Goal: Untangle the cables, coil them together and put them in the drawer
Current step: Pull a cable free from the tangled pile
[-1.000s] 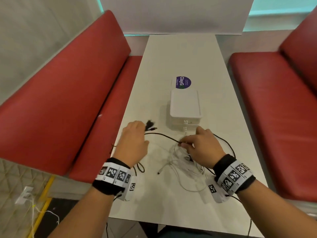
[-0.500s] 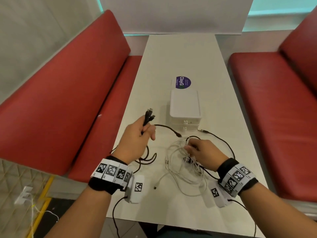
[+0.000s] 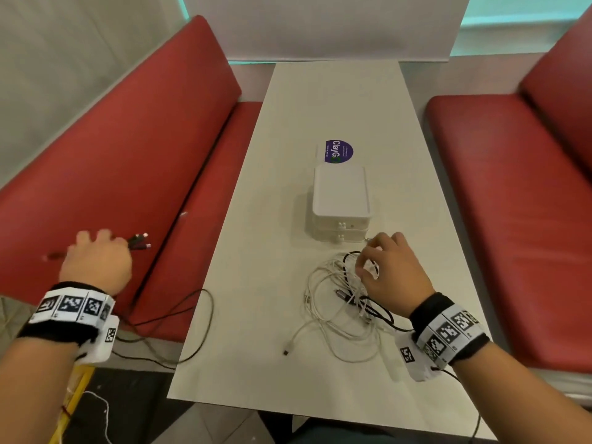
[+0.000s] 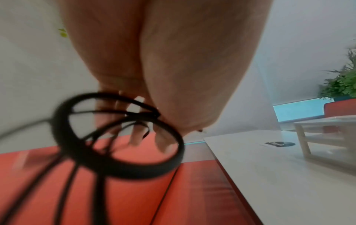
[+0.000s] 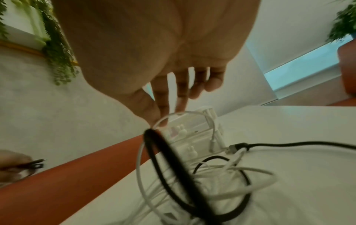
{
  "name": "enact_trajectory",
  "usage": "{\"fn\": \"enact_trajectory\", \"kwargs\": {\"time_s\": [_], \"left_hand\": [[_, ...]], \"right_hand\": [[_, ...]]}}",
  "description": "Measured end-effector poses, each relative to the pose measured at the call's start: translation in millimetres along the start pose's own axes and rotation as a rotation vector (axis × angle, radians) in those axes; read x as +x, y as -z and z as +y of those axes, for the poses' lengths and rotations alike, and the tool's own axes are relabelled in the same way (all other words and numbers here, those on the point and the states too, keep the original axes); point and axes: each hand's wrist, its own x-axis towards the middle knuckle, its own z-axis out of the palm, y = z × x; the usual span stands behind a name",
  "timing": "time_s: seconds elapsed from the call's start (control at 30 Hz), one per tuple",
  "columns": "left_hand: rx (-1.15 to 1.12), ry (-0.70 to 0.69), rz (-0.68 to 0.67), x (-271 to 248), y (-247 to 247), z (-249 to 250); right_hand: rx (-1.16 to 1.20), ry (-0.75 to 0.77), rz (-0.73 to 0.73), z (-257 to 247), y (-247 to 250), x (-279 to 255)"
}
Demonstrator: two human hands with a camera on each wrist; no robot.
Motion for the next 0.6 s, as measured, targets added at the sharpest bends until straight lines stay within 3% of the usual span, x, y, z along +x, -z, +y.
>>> {"fn": "enact_trajectory", "kwargs": {"time_s": [0.1,0.17,0.3,0.37,0.47,0.53,0.6], "left_hand": [[0.041,-0.201,0.095,1.7,-12.9,12.2],[0.029,-0.337,-0.016,-4.2,-20.4,39.7],[-0.085,-0.329,-0.171,-14.6,-23.0,76.5],[-0.257,-0.282,-0.117,-16.4,-19.2,89.0],[-0.771,-0.256,-0.063,-25.3,-7.9,107.1],[-1.177,-0.237,-0.146,-34.9,2.3,117.3],[-1.474,-0.204,-0.202,-43.0,12.7,125.8]], "right_hand": [[0.276,0.201,-0.037,-27.2,-2.9,0.6],[0.385,0.305,-0.228,-48.9,-11.4,-1.1],[0.205,0.383,-0.591,-70.1,-56.1,-9.8],[-0.008,0.443,-0.648,-68.8,-74.3,-15.2],[-0.147,0.521,-0.588,-60.5,-86.1,-20.3],[-0.101,0.462,-0.563,-56.5,-82.6,-18.8],[0.050,0.288,-0.538,-56.7,-70.4,-11.8]]}}
